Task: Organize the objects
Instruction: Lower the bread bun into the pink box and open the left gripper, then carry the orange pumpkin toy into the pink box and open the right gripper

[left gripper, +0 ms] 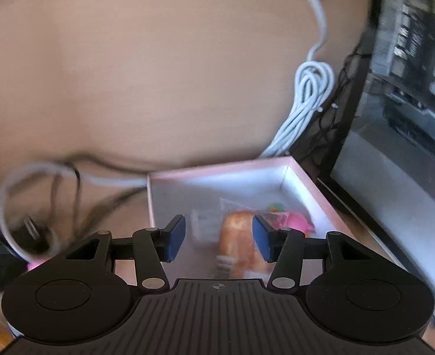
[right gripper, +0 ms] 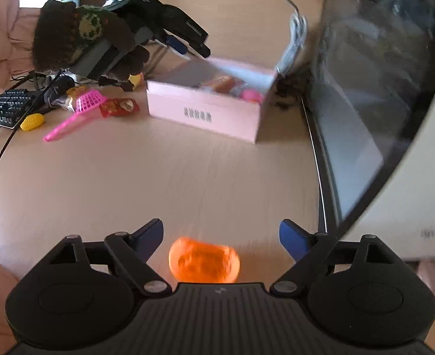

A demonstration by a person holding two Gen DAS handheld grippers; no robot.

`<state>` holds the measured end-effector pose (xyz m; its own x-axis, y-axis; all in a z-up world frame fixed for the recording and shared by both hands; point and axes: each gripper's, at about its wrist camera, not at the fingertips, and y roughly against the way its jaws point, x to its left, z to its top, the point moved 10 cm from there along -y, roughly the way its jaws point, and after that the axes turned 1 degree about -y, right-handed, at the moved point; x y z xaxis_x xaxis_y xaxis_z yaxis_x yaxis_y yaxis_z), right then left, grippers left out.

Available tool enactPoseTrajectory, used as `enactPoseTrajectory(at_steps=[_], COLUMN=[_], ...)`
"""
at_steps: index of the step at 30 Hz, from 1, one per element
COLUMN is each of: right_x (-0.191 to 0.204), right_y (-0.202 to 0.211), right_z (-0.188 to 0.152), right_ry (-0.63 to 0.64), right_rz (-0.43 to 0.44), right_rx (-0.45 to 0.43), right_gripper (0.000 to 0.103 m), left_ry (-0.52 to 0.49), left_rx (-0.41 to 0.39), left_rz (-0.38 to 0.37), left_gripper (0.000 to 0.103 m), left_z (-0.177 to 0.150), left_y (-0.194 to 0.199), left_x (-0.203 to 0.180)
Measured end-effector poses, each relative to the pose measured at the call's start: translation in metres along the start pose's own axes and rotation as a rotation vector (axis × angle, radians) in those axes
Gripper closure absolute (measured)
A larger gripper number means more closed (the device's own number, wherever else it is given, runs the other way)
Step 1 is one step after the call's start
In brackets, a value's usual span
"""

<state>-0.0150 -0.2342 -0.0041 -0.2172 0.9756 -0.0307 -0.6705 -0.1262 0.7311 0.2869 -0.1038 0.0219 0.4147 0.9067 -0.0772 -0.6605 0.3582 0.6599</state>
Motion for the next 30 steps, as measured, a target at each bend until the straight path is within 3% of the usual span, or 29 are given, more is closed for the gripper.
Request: enactPoseTrajectory(at_steps=[1, 6, 8, 9, 10, 11, 15, 19, 23, 27, 29, 30], right_x=[0.001, 0.022, 0.028, 0.029, 0.029, 0.030, 0.026, 0.019, 0.018, 0.021, 0.017, 0.016], right_y=[-0.002, -0.021, -0.030, -0.033, -0.036, -0.039, -0.036, -0.028, -0.026, -0.044, -0.061, -0.068], right_z=[-0.004, -0.013, -0.013, -0.013, -0.014, -0.014, -0.001, 0.051, 0.133, 0.205, 0.225, 0.230], right_ry=[-0.006, -0.044, -0.015, 0.000, 0.011, 0.021, 0.053, 0.061, 0.088, 0.139, 0.118, 0.100], right_rz=[0.000, 0.050, 0.024, 0.014, 0.011, 0.013, 0.022, 0.021, 0.012, -0.027, -0.039, -0.047], right_rx=[0.012, 0.072, 0.079, 0.089, 0.103, 0.122, 0.109, -0.001, -0.155, -0.266, -0.263, -0.254], right_gripper=[0.017, 0.017, 0.017, 0.022, 0.039, 0.049, 0.050, 0.050, 0.050, 0.050, 0.040, 0.028], left_ry=[0.008, 0.135, 0.137, 0.134, 0.131, 0.131, 0.087, -0.035, 0.051, 0.100, 0.127, 0.141], left_rx=[-0.005, -0.070, -0.091, -0.096, -0.102, -0.105, -0.144, -0.209, -0.109, -0.035, -0.014, -0.007], left_rz=[0.022, -0.008, -0.031, -0.041, -0.050, -0.054, -0.048, -0.037, -0.046, -0.009, 0.028, 0.047], left_gripper=[0.049, 0.048, 0.048, 0.048, 0.048, 0.048, 0.049, 0.048, 0.048, 0.048, 0.048, 0.048], left_z=[-0.003, -0.013, -0.021, -0.027, -0.036, -0.046, -0.089, -0.126, -0.169, -0.208, -0.222, -0.227], left_y=[0.001, 0.026, 0.044, 0.055, 0.067, 0.078, 0.126, 0.171, 0.184, 0.192, 0.198, 0.201], left_x=[0.004, 0.019, 0.020, 0.021, 0.022, 0.025, 0.035, 0.033, 0.038, 0.046, 0.054, 0.059])
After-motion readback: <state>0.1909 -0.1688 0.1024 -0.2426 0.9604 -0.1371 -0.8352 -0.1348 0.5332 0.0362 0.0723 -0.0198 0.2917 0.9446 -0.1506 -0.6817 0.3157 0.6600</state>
